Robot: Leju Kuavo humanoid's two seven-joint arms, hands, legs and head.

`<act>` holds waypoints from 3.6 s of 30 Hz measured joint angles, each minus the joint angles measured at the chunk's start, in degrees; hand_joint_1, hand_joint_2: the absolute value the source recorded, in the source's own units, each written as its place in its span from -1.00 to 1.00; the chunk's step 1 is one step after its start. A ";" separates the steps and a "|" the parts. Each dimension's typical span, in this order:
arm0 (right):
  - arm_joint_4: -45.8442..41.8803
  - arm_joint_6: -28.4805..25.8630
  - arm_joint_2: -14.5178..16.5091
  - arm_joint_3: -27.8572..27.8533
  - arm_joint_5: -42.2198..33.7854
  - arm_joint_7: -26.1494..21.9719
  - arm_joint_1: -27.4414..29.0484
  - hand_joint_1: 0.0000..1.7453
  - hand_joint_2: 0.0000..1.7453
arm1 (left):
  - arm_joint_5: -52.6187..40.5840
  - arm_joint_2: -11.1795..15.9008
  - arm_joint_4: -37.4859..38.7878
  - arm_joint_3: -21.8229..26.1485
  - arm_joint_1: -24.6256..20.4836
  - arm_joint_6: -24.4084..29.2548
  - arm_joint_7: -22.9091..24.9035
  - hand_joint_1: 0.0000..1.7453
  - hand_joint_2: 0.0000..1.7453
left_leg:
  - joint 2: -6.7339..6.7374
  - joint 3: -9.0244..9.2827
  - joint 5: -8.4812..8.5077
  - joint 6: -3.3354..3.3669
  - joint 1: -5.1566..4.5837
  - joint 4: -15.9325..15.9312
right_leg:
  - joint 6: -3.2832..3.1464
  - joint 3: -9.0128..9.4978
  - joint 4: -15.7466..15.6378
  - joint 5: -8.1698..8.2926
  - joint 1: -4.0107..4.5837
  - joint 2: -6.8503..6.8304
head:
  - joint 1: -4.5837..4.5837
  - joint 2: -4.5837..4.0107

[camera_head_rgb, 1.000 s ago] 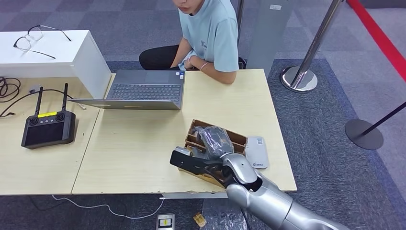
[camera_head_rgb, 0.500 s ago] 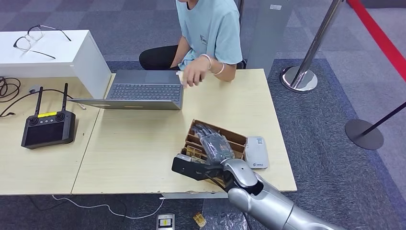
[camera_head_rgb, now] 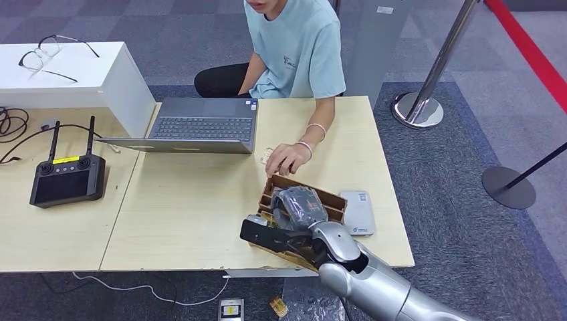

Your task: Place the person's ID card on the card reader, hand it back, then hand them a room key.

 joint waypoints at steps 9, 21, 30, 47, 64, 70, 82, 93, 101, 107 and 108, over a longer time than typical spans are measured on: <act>-0.03 -0.15 -0.01 0.01 -0.05 -0.31 0.07 0.24 1.00 | 0.04 0.00 0.00 0.00 -0.01 0.01 -0.01 -1.00 1.00 | 0.00 0.01 0.00 0.00 0.00 0.00 | 0.00 0.00 0.00 0.00 0.00 0.00 | 0.00 0.00; -1.60 0.05 -0.05 0.01 1.02 -0.26 0.10 0.42 1.00 | 0.17 0.00 0.00 0.00 0.00 0.18 -0.13 -1.00 1.00 | 0.00 0.00 0.00 0.00 0.00 0.00 | 0.00 0.01 0.00 0.00 0.00 0.00 | -0.01 0.00; -4.54 1.19 -0.20 0.07 1.92 0.22 0.13 0.14 1.00 | 0.22 0.00 0.00 -0.01 0.00 0.34 -0.44 -1.00 1.00 | 0.00 0.00 0.00 0.00 0.00 0.00 | 0.00 0.00 0.00 0.00 0.00 0.00 | -0.01 0.00; -3.36 2.15 -0.38 0.90 0.28 -0.10 1.01 0.02 1.00 | -0.09 0.00 0.00 0.00 -0.02 0.35 -0.41 -1.00 1.00 | 0.00 -0.02 0.00 0.00 0.00 0.00 | 0.00 0.00 0.00 0.00 0.00 0.00 | 0.01 -0.01; -0.17 2.10 0.19 0.97 -0.46 -0.85 0.94 -0.06 1.00 | -0.14 0.00 0.00 0.00 -0.02 0.31 -0.02 -1.00 1.00 | 0.00 0.01 0.00 0.00 0.00 0.00 | 0.00 0.02 0.00 0.00 0.00 0.00 | 0.00 -0.01; 0.51 1.61 0.45 0.97 -1.06 -1.26 0.92 -0.03 1.00 | -0.14 -0.09 0.00 0.00 -0.02 0.28 -0.02 -1.00 1.00 | 0.00 0.04 0.00 0.00 0.00 0.00 | 0.00 0.06 0.00 0.00 0.00 0.00 | 0.01 0.00; 0.86 1.64 0.49 0.97 -1.45 -1.26 0.55 0.00 1.00 | -0.20 -0.13 0.00 -0.02 -0.02 0.25 -0.13 -1.00 1.00 | 0.00 0.04 0.00 0.00 0.00 0.00 | 0.00 0.06 0.00 0.00 0.00 0.00 | 0.00 -0.01; 1.21 1.27 0.56 0.97 -1.63 -1.38 -0.18 -0.02 1.00 | -0.33 -0.13 0.00 -0.01 -0.02 0.15 -0.12 -1.00 1.00 | 0.00 0.06 0.01 0.00 0.00 0.00 | 0.00 0.08 0.00 0.01 0.00 0.00 | 0.01 0.00; 0.93 1.26 0.50 0.86 -1.21 -1.10 -0.77 -0.05 1.00 | -0.33 -0.13 0.00 -0.01 -0.01 0.16 -0.13 -1.00 1.00 | 0.00 0.06 0.01 0.00 0.00 0.01 | 0.00 0.08 0.00 0.01 0.00 0.00 | 0.01 -0.01; 0.39 0.99 0.42 0.73 -1.09 -0.69 -0.97 -0.06 1.00 | -0.40 -0.13 0.00 -0.01 -0.01 0.16 -0.53 -1.00 1.00 | 0.00 0.06 0.01 0.00 0.00 0.01 | 0.00 0.07 0.00 0.01 0.00 0.00 | 0.00 0.00; 0.26 1.00 0.39 0.66 -1.09 -0.57 -1.06 -0.05 1.00 | -0.43 -0.13 0.00 -0.02 -0.01 0.16 -0.54 -1.00 1.00 | 0.00 0.06 0.01 0.00 0.00 0.01 | 0.00 0.07 0.00 0.01 0.00 0.00 | 0.00 0.00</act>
